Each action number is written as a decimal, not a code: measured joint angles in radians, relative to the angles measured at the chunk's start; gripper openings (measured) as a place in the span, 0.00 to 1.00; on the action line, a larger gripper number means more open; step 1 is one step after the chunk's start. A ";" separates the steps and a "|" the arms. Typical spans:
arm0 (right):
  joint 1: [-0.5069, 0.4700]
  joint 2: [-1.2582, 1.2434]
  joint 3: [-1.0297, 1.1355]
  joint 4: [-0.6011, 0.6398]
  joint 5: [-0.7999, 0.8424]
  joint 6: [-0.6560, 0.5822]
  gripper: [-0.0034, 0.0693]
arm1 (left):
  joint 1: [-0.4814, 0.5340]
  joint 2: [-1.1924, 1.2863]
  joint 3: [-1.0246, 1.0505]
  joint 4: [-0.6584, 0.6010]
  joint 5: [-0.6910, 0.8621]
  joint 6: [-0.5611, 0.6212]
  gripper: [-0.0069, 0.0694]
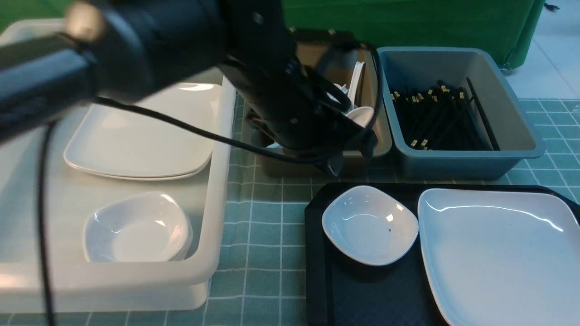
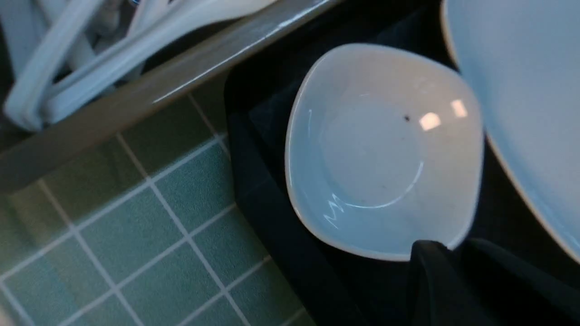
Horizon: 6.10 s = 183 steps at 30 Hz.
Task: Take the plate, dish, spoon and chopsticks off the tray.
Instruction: Use the left arm to grab a small plate from the dinner plate, then use the left arm to put the small plate into the large storage box on the left, then use the right arm to grab a plate from the dinner plate, then use the right arm to put the plate into the large storage box on the left
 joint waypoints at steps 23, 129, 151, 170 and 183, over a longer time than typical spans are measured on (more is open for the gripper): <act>0.000 0.000 0.001 0.000 -0.009 0.000 0.24 | -0.003 0.324 -0.105 0.036 -0.189 0.097 0.70; 0.689 0.550 0.309 -0.383 -0.274 0.470 0.42 | 0.786 -0.852 0.680 -0.153 0.028 0.187 0.09; 0.688 0.103 0.169 -0.147 -0.174 0.260 0.15 | 0.786 -0.852 0.680 -0.166 0.031 0.199 0.09; 0.688 0.085 -0.001 -0.030 -0.059 0.188 0.13 | 0.786 -0.852 0.680 -0.184 0.026 0.208 0.10; 0.688 0.077 -0.177 0.016 -0.037 0.122 0.13 | 0.786 -0.852 0.680 -0.190 0.026 0.208 0.10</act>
